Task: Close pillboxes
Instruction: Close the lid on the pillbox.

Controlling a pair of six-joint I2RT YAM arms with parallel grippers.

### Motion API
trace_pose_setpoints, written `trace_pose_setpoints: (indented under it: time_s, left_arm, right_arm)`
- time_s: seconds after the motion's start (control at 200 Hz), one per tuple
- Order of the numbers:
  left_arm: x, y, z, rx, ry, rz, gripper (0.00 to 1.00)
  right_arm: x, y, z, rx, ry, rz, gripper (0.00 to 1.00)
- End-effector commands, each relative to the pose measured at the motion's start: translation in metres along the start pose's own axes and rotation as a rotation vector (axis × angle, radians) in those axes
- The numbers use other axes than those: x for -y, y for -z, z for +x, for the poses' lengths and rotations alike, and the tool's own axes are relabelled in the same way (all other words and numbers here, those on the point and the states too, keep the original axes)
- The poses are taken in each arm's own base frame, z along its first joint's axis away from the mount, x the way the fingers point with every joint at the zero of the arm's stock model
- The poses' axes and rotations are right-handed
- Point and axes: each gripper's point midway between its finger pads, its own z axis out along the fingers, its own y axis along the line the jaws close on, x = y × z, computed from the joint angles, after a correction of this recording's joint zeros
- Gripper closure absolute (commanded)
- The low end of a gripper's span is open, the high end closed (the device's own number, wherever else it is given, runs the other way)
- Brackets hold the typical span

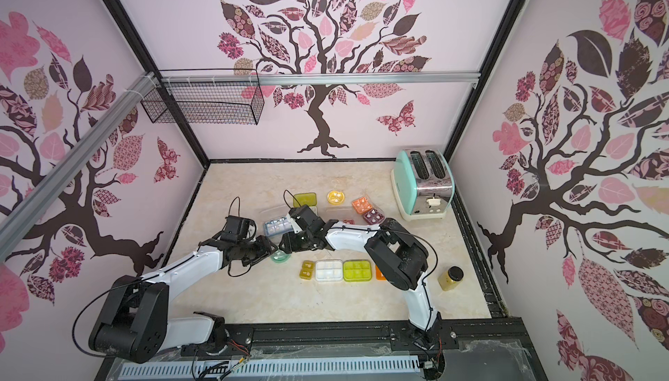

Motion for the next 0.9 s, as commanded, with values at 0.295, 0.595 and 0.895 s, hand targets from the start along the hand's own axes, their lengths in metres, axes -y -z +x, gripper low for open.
trace_pose_setpoints:
  time_s: [0.295, 0.595, 0.895]
  left_arm:
    - [-0.007, -0.012, 0.005, -0.011, -0.014, -0.009, 0.55]
    - [-0.011, -0.019, 0.01, -0.032, -0.006, -0.018, 0.6]
    - [-0.014, -0.023, 0.021, -0.063, 0.006, -0.033, 0.64]
  right_arm:
    - [0.003, -0.012, 0.013, -0.043, -0.021, -0.014, 0.51]
    - [0.008, -0.018, 0.018, -0.056, -0.016, 0.002, 0.54]
    - [0.013, -0.02, 0.022, -0.074, -0.01, 0.025, 0.57]
